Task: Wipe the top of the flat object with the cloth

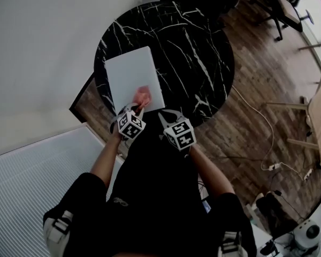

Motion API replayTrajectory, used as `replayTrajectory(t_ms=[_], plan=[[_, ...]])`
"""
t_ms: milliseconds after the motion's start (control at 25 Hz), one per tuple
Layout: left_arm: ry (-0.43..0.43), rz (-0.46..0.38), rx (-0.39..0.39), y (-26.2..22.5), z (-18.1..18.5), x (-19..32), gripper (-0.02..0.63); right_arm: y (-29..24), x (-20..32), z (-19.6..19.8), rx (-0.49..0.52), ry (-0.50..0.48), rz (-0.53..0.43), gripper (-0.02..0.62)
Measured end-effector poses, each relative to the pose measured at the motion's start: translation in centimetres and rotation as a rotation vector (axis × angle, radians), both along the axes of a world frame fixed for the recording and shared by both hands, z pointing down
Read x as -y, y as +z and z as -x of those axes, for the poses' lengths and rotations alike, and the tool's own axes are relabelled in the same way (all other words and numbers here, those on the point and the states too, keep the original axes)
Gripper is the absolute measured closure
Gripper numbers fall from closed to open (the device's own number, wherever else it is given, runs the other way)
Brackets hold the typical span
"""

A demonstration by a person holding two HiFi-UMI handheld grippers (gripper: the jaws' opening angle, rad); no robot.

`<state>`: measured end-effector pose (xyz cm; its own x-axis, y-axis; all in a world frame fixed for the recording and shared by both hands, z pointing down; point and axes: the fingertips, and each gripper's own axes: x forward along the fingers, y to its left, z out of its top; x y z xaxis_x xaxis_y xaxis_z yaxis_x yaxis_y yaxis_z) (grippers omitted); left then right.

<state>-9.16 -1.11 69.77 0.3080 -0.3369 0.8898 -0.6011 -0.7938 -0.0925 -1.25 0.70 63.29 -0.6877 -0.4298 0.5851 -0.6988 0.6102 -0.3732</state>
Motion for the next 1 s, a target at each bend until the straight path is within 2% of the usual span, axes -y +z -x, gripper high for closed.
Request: replayTrajectory(t_ms=[600,1000], plan=[[-0.047,0.01,-0.023,0.2,-1.7,-2.7,0.583,0.6,-0.5,-0.4,0.008,-0.055,-0.004,0.6],[-0.025,-0.006,-0.023,-1.6,-1.2,-1.5,0.583,0.3,0.4,0.0,0.024,-0.044,-0.004,0.6]])
